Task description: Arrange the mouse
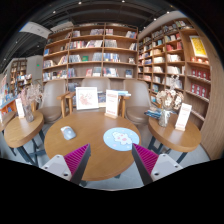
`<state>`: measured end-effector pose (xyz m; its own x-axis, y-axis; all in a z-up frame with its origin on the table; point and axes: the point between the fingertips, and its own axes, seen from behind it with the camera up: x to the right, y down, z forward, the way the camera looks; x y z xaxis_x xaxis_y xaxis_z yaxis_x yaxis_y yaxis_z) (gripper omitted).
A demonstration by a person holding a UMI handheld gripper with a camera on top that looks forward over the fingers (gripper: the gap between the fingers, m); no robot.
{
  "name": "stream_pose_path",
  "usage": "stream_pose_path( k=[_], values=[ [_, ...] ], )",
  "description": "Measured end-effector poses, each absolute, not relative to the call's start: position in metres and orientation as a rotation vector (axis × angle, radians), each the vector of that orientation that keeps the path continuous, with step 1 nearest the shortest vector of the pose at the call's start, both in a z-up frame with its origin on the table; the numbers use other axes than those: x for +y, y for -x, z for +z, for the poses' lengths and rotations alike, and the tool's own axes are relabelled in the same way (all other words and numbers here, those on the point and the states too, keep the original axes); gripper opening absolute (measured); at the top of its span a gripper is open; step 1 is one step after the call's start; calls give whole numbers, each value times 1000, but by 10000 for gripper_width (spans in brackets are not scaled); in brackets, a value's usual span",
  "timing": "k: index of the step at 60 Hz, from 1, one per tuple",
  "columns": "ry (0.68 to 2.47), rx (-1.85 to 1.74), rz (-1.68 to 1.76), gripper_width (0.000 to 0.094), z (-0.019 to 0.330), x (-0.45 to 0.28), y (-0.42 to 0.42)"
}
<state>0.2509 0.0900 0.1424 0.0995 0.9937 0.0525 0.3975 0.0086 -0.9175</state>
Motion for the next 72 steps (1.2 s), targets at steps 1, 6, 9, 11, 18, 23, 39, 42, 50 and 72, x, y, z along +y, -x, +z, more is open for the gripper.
stream_pose_path(
  k=[1, 6, 9, 11, 18, 23, 39, 42, 50, 72],
  values=[
    [1527, -1433, 882, 859, 150, 89, -259],
    [1513, -1452, 890, 857, 152, 76, -256],
    [1506, -1461, 897, 857, 152, 63, -252],
    [1504, -1468, 901, 859, 153, 53, -250],
    [1498, -1500, 932, 856, 144, 16, -237],
    [1492, -1523, 945, 857, 139, -10, -230],
    [1488, -1582, 959, 853, 112, -71, -196],
    [1496, -1585, 960, 856, 104, -79, -186],
    [1510, -1588, 973, 856, 82, -95, -156],
    [1521, -1613, 952, 853, 35, -122, -82]
  ],
)
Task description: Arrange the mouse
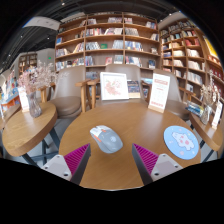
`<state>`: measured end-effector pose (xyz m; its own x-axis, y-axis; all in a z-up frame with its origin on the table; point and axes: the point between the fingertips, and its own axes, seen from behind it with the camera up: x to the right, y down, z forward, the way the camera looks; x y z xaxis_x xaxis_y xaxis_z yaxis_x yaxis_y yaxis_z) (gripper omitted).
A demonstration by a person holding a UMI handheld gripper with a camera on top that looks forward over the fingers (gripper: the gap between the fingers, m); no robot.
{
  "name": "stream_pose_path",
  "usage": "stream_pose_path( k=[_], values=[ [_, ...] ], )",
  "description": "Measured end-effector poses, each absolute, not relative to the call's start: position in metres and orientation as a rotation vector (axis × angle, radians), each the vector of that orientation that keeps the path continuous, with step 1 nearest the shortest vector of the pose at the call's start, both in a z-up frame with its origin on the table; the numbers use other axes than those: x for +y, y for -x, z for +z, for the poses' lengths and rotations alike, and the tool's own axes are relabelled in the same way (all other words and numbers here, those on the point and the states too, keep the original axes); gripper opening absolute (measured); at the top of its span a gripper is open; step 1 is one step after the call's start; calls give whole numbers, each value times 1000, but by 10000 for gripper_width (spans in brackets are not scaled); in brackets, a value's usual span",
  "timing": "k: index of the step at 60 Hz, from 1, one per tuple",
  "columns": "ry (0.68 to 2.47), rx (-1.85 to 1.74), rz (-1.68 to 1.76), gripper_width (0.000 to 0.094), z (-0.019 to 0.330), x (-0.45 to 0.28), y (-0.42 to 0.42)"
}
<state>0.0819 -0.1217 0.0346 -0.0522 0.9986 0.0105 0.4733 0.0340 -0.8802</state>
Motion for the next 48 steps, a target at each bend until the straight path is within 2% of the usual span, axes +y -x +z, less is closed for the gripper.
stream_pose_path(
  k=[20, 48],
  values=[
    [1575, -1669, 876, 854, -6, -121, -27],
    [1607, -1672, 813, 853, -12, -112, 27]
  ],
)
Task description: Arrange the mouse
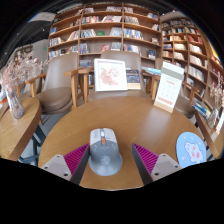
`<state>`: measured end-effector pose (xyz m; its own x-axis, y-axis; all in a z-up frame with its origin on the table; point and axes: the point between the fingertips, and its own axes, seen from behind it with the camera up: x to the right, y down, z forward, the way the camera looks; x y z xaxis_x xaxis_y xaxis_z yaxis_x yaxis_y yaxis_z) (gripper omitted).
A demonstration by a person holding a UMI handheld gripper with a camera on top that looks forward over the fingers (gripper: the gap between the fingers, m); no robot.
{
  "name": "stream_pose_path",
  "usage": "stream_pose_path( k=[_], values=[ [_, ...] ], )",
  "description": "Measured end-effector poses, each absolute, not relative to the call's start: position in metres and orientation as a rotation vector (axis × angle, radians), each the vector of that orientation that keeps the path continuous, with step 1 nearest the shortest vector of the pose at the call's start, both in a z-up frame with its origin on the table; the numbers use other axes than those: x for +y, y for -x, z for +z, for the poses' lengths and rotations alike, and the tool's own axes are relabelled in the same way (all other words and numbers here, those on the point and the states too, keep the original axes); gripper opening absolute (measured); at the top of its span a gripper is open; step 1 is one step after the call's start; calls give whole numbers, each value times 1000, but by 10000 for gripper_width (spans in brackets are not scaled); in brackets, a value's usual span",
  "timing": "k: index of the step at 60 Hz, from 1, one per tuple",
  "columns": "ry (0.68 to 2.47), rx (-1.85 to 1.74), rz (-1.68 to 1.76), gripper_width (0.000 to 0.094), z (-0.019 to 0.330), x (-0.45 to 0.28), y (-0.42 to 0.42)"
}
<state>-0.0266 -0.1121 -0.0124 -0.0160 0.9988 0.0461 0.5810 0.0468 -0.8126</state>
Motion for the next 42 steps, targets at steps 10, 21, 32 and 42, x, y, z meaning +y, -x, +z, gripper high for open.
stream_pose_path(
  k=[10, 21, 32, 42],
  values=[
    [1637, -1658, 815, 843, -13, -110, 37],
    [1610, -1676, 852, 497, -13, -122, 43],
    [1618, -1696, 862, 430, -3, -123, 41],
    [1553, -1663, 925, 429, 62, -99, 23]
  ],
)
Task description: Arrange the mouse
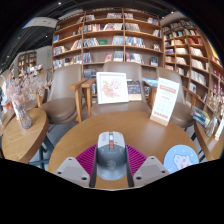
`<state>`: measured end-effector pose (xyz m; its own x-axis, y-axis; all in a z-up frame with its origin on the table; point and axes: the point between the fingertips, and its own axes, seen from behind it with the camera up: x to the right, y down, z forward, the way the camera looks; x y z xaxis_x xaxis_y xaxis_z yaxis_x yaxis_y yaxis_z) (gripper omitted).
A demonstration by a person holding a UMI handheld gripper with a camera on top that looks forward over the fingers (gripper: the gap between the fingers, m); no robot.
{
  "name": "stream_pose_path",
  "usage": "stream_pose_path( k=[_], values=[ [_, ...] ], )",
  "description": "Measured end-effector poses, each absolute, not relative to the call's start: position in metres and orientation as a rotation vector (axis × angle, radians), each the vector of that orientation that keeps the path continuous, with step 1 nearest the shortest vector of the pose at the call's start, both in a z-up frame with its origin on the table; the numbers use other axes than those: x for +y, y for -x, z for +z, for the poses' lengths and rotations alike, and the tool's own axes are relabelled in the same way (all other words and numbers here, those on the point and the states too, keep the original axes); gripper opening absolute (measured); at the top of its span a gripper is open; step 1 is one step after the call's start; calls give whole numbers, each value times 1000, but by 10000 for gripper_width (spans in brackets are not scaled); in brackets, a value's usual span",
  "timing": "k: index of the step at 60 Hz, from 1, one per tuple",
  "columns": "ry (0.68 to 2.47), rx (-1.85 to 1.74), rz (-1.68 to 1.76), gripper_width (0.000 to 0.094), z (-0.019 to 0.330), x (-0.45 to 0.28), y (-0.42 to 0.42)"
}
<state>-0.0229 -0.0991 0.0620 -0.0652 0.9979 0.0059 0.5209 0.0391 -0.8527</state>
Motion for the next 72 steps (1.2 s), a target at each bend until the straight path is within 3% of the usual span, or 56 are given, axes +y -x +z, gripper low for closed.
stream_pose_path(
  k=[8, 18, 33, 45, 53, 62, 66, 69, 72],
  values=[
    [1539, -1585, 967, 430, 111, -36, 6],
    [1531, -1493, 887, 428, 129, 75, -2],
    [1634, -1447, 767, 428, 66, 192, -12],
    [1721, -1529, 785, 428, 3, 189, -15],
    [1708, -1547, 772, 430, -11, 189, -15],
    [1705, -1551, 766, 534, -12, 186, -16],
    [1699, -1546, 763, 855, -8, 185, -19],
    [1674, -1541, 757, 814, 1, 186, -24],
    [1666, -1529, 745, 844, 14, 185, -36]
  ],
)
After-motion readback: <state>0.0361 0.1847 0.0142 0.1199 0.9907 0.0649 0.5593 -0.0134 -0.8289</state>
